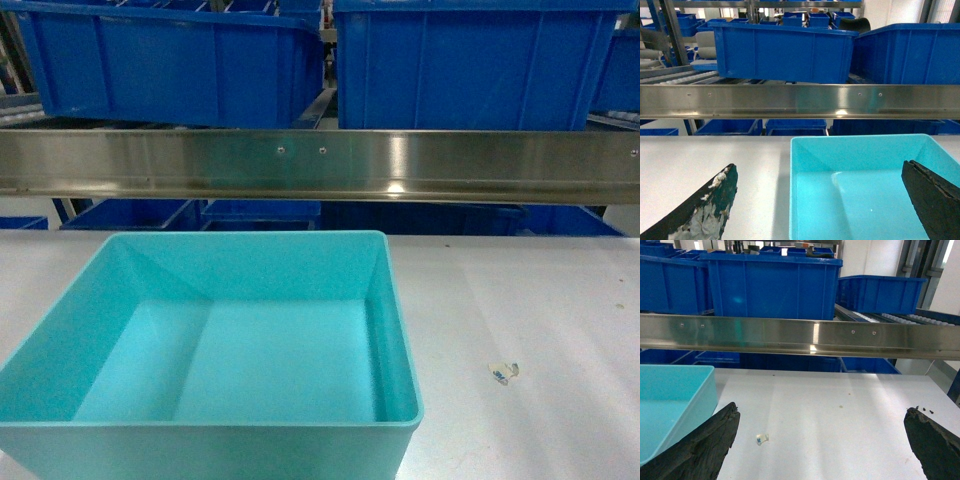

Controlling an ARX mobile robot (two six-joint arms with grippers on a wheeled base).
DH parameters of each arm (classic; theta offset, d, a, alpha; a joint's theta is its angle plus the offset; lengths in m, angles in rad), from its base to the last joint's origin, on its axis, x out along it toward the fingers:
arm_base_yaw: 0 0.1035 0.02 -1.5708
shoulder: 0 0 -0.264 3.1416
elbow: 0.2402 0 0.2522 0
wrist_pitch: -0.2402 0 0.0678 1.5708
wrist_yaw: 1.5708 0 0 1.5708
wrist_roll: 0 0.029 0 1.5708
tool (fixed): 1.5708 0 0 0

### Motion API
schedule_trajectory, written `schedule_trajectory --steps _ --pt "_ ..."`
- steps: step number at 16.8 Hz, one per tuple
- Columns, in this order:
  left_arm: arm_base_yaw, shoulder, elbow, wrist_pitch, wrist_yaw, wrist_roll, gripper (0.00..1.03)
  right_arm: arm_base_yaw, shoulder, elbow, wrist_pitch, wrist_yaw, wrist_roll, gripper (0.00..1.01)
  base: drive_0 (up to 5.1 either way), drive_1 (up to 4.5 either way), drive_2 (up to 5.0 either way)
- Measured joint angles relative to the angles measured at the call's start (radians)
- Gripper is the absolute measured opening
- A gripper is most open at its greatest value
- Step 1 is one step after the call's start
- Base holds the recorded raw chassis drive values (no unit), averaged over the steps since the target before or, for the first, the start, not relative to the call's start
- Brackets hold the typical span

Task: Organize blue bins on left shelf correctly

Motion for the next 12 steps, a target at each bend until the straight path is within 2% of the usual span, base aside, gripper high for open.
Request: schedule_trajectory --steps 12 --pt "0.0 0.0 0.0 0.0 0.0 0.0 0.98 0.0 0.0 0.0 0.0 0.0 0.0 0.98 0.0 0.0 0.0"
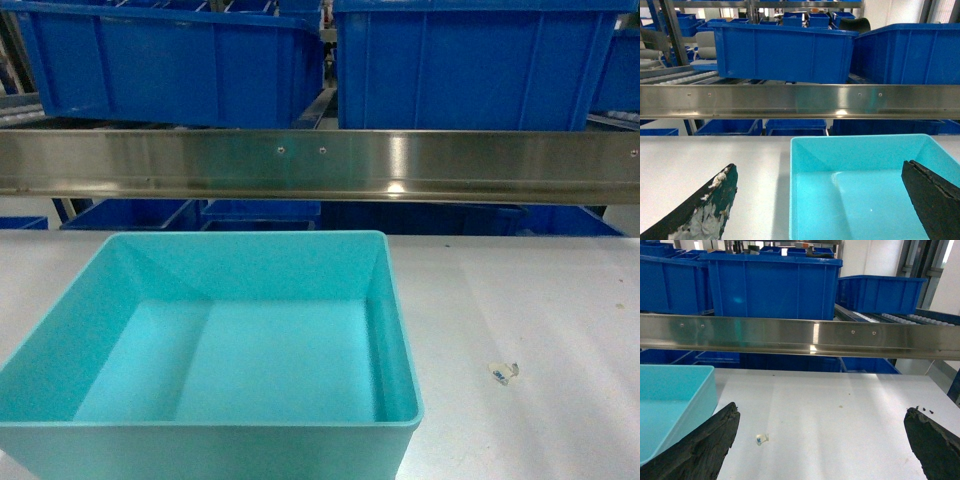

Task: Organize blue bins on left shelf correctly

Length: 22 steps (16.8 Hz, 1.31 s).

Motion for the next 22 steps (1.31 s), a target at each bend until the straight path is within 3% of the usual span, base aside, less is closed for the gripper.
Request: schedule_trajectory --steps 14,15,16,17,18,20,22 --pt "0.0 0.0 0.0 0.0 0.0 0.0 0.98 0.0 0.0 0.0 0.0 0.0 0.0 0.98 0.0 0.0 0.0" --pt "0.021 0.026 0.0 0.043 0.041 -0.014 0.98 0.008 0.018 0.0 0.025 0.002 0.003 0.98 0.0 0.0 0.0" --pt "0.114 0.183 0.003 0.184 0.124 -0.04 0.98 0.068 0.123 0.002 0.101 0.038 0.008 0.98 0.0 0.0 0.0" --pt "0.18 0.329 0.003 0.279 0.164 -0.05 0.98 0.124 0.235 0.007 0.162 0.07 0.027 0.98 0.0 0.0 0.0" --pt "0.211 0.477 0.005 0.376 0.16 -0.061 0.98 0.189 0.378 0.031 0.223 0.114 0.051 0.98 0.0 0.0 0.0" --pt "0.173 0.703 0.035 0.505 0.142 -0.061 0.98 0.278 0.631 0.114 0.304 0.162 0.077 0.98 0.0 0.0 0.0" --pt "0.127 0.89 0.091 0.573 0.117 -0.061 0.98 0.365 0.844 0.212 0.284 0.221 0.09 0.98 0.0 0.0 0.0"
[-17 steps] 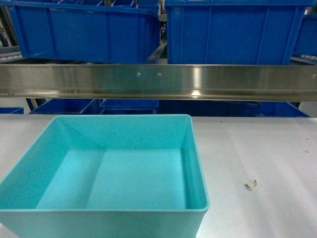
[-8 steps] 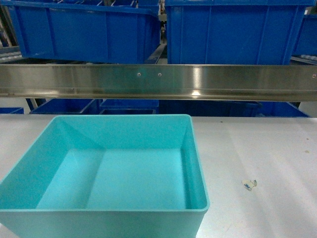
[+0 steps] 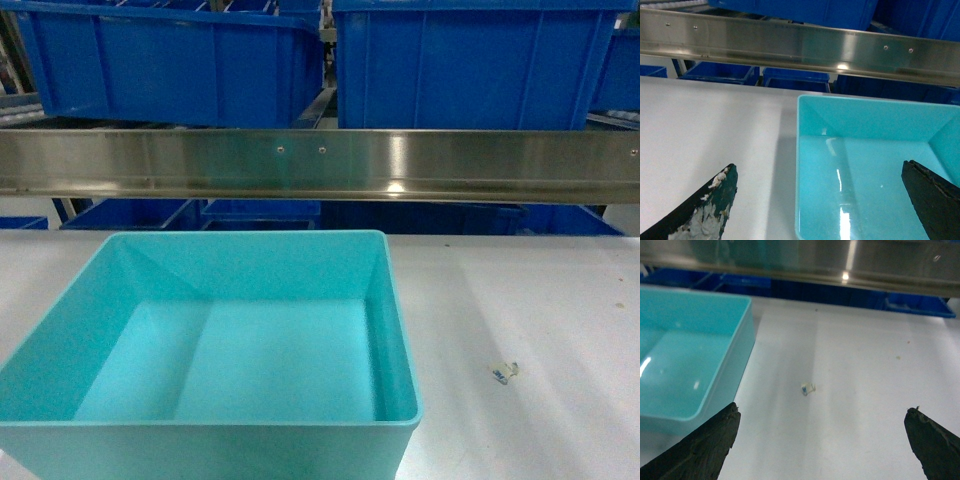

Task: Organize blue bins on left shelf correctly

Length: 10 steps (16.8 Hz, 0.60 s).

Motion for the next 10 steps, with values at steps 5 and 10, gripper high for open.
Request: schedule_trajectory --steps 5,10 --pt "-0.048 0.187 0.066 0.027 -0.043 0.004 0.98 0.082 0.224 0.14 -0.051 0.012 0.038 0.98 0.0 0.0 0.0" --pt "-0.067 0.334 0.145 0.091 -0.087 0.021 0.98 0.056 0.402 0.222 -0.019 -0.016 0.041 0.98 0.0 0.0 0.0"
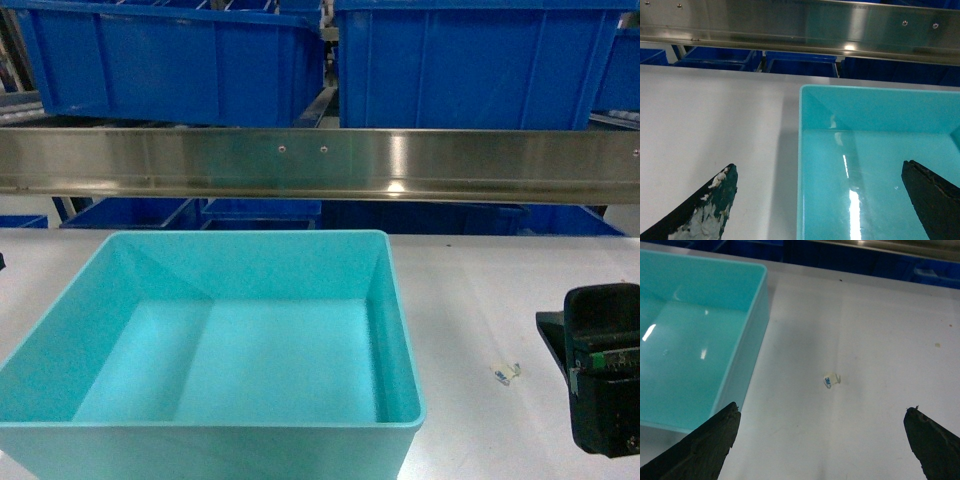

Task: Organize blue bins on left shelf correctly

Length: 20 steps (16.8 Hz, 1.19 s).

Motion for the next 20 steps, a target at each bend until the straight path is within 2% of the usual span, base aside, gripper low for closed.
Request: schedule_trajectory --steps 2,3,4,7,9,11,12,15,20 --pt "-0.001 0.0 0.0 0.004 0.0 0.006 0.98 -0.002 -0.005 -0.001 0.003 -0.001 0.0 0.98 0.0 0.0 0.0" --pt "0.054 0.126 0.019 -0.065 -0.052 0.006 0.98 0.007 0.013 0.023 0.008 -0.062 -0.035 0.98 0.0 0.0 0.0" --pt "0.047 0.175 0.026 -0.035 -0.084 0.008 0.98 0.017 0.035 0.053 0.009 -0.094 -0.059 0.98 0.0 0.0 0.0" --pt "-0.011 0.266 0.114 0.003 -0.111 0.019 0.98 0.042 0.083 0.106 0.018 -0.15 -0.099 0.98 0.0 0.0 0.0" --pt "-0.034 0.305 0.129 -0.008 -0.124 0.027 0.98 0.044 0.134 0.132 0.019 -0.166 -0.105 0.98 0.0 0.0 0.0" --pt "-0.045 0.354 0.164 -0.018 -0.133 0.028 0.98 0.037 0.216 0.17 0.027 -0.204 -0.105 0.98 0.0 0.0 0.0" --pt "-0.035 0.36 0.177 -0.029 -0.139 0.026 0.98 0.037 0.256 0.201 0.02 -0.209 -0.106 0.98 0.0 0.0 0.0" --pt "-0.013 0.391 0.194 -0.025 -0.139 0.022 0.98 0.043 0.347 0.284 0.007 -0.212 -0.141 0.98 0.0 0.0 0.0" --pt "0.021 0.458 0.197 -0.011 -0.134 0.002 0.98 0.047 0.473 0.369 -0.003 -0.197 -0.156 0.98 0.0 0.0 0.0"
